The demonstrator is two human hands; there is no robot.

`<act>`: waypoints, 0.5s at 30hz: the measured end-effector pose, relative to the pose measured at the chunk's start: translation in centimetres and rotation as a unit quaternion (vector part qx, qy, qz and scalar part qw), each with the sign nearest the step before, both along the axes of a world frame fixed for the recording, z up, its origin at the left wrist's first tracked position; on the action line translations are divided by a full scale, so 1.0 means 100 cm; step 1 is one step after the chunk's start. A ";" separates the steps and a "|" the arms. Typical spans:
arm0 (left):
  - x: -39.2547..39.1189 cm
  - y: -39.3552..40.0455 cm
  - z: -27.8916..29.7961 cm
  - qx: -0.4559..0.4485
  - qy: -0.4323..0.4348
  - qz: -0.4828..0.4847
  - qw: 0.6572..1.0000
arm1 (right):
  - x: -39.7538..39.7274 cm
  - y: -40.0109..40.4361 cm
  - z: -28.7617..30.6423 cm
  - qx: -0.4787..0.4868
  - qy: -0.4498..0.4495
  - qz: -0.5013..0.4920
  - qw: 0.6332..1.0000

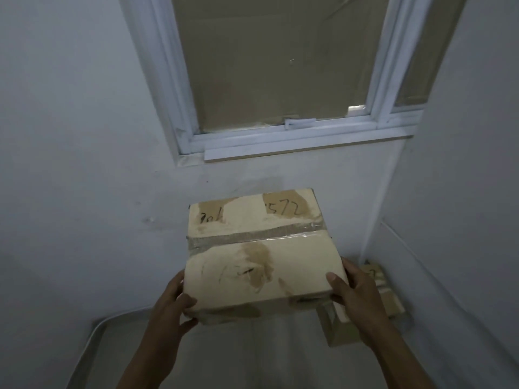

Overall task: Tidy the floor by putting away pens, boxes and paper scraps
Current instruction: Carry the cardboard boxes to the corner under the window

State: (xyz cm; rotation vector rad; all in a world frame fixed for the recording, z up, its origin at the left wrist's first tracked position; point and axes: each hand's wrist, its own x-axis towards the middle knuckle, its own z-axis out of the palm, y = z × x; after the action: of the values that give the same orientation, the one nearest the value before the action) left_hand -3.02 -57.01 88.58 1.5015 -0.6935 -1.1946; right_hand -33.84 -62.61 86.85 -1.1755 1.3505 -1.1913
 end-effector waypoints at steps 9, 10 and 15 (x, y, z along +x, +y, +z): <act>-0.075 -0.075 0.006 -0.003 0.002 -0.029 1.000 | -0.074 -0.055 0.003 0.004 0.006 -0.026 1.000; -0.084 -0.084 0.006 -0.004 0.006 -0.032 0.999 | -0.083 -0.061 0.005 0.007 0.006 -0.029 1.000; -0.133 -0.127 -0.001 -0.002 0.019 -0.043 0.999 | -0.133 -0.096 0.002 0.035 0.000 -0.042 0.998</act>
State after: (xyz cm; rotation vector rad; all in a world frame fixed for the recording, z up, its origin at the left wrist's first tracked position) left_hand -16.34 -69.72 88.51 1.4537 -0.7398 -1.2823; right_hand -47.14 -72.22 87.10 -1.0775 1.4429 -1.1932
